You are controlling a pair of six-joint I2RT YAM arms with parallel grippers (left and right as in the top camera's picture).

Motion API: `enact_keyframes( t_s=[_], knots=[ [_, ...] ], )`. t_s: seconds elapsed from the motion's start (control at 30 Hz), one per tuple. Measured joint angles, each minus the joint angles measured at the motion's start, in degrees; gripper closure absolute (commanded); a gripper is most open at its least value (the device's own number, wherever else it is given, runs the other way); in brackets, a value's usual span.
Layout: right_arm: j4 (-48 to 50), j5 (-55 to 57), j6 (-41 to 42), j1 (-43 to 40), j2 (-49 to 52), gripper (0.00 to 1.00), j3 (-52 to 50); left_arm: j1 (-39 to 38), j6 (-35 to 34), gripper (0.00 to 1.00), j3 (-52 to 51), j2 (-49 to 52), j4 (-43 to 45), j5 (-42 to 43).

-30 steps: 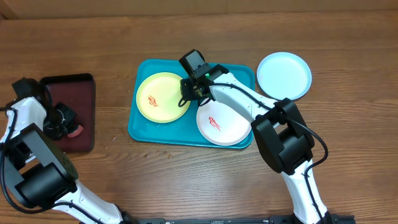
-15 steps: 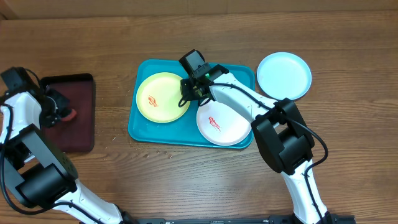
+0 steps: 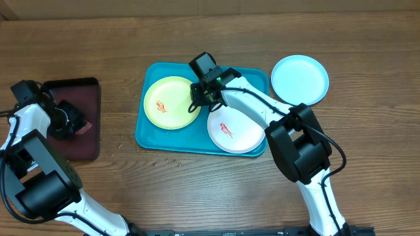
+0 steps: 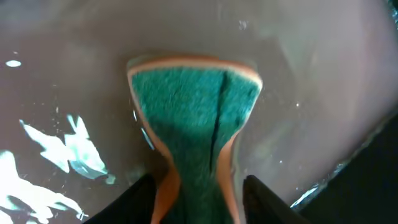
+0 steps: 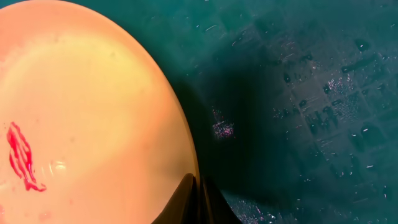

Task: Clean dirty plates on tray and stack at the side
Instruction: 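Dip and rub the sponge in the soapy water with the left gripper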

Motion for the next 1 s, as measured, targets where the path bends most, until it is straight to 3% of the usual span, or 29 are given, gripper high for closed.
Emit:
enact_keyframes(
  t_s=[0.27, 0.47, 0.6, 0.93, 1.0],
  knots=[
    [0.04, -0.02, 0.00, 0.00, 0.00, 0.95, 0.00, 0.00, 0.09, 0.71, 3.85, 0.00, -2.54, 0.00],
    [0.09, 0.00, 0.00, 0.00, 0.00, 0.95, 0.00, 0.00, 0.07, 0.72, 3.96, 0.00, -2.60, -2.05],
    [0.11, -0.02, 0.00, 0.00, 0.00, 0.95, 0.00, 0.00, 0.07, 0.78, 3.91, 0.00, -2.51, -2.71],
    [0.13, -0.02, 0.00, 0.00, 0.00, 0.95, 0.00, 0.00, 0.07, 0.79, 2.25, 0.00, -1.55, -3.19],
    [0.11, -0.02, 0.00, 0.00, 0.00, 0.95, 0.00, 0.00, 0.07, 0.89, 1.77, 0.00, -1.09, -3.21]
  ],
)
